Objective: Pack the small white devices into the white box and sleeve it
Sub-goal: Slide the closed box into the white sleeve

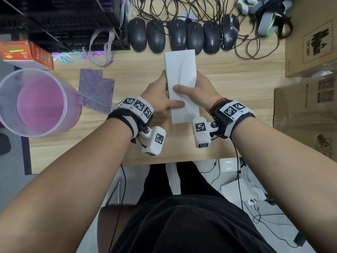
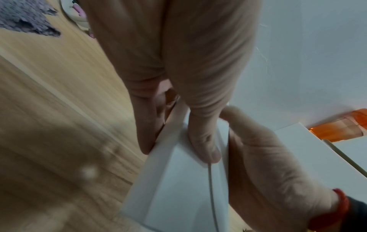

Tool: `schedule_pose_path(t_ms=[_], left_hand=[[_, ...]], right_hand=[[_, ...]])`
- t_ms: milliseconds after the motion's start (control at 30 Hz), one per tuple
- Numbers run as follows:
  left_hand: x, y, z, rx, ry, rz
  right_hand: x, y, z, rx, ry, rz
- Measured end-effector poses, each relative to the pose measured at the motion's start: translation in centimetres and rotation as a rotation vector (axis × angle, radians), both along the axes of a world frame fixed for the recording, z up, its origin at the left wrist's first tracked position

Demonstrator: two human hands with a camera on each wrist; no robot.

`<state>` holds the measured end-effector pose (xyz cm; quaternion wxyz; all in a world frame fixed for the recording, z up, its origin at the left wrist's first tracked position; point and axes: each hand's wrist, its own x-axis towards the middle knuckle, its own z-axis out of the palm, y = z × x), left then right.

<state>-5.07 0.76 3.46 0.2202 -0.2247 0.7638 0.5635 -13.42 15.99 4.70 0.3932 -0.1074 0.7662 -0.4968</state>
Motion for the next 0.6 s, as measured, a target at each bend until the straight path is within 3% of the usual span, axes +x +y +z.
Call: schedule_pose_path(t_ms=[233,600], left_hand=[[0.2,0.2,0.7,-0.155,-0.001,0.164],[-0.8,1.4,1.6,-0.319,-0.104,0.097]], right_hand=[[-0.5,0.1,-0.5,0.049,0.021,-0.083],[-0.7,0.7,-0.8,-0.007,-0.070,-0.062]])
